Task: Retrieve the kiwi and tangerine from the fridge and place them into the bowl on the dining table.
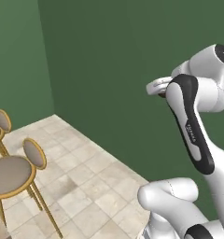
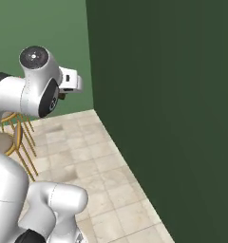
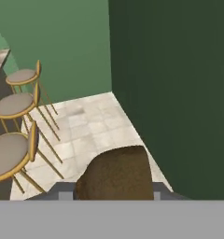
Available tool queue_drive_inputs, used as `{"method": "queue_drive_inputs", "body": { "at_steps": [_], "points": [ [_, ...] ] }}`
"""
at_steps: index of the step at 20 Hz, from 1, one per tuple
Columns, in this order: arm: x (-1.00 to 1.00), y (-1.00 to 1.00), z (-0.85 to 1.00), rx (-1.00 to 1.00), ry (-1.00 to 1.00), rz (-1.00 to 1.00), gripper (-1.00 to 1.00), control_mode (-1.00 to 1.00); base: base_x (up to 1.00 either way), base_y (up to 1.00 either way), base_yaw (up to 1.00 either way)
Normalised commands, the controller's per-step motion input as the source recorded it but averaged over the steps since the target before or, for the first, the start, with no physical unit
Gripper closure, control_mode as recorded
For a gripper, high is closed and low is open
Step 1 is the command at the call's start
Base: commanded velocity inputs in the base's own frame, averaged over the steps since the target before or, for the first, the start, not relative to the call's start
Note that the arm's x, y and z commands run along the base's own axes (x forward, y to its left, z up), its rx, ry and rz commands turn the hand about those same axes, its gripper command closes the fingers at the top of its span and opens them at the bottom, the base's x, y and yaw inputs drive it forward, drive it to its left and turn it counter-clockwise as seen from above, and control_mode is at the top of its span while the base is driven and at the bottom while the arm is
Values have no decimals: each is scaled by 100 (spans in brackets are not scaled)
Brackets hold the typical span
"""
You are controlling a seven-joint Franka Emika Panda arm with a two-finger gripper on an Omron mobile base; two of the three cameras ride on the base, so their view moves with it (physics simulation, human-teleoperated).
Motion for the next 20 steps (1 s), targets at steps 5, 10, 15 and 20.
{"method": "queue_drive_inputs", "body": {
  "at_steps": [5, 10, 15, 20],
  "points": [
    [0, 0, 0, 0, 0, 0, 100, 100, 100, 16, 25],
    [0, 0, 0, 0, 0, 0, 100, 100, 100, 11, 47],
    [0, 0, 0, 0, 0, 0, 100, 100, 100, 0, 48],
    [0, 0, 0, 0, 0, 0, 100, 100, 100, -32, 35]
  ]
}}
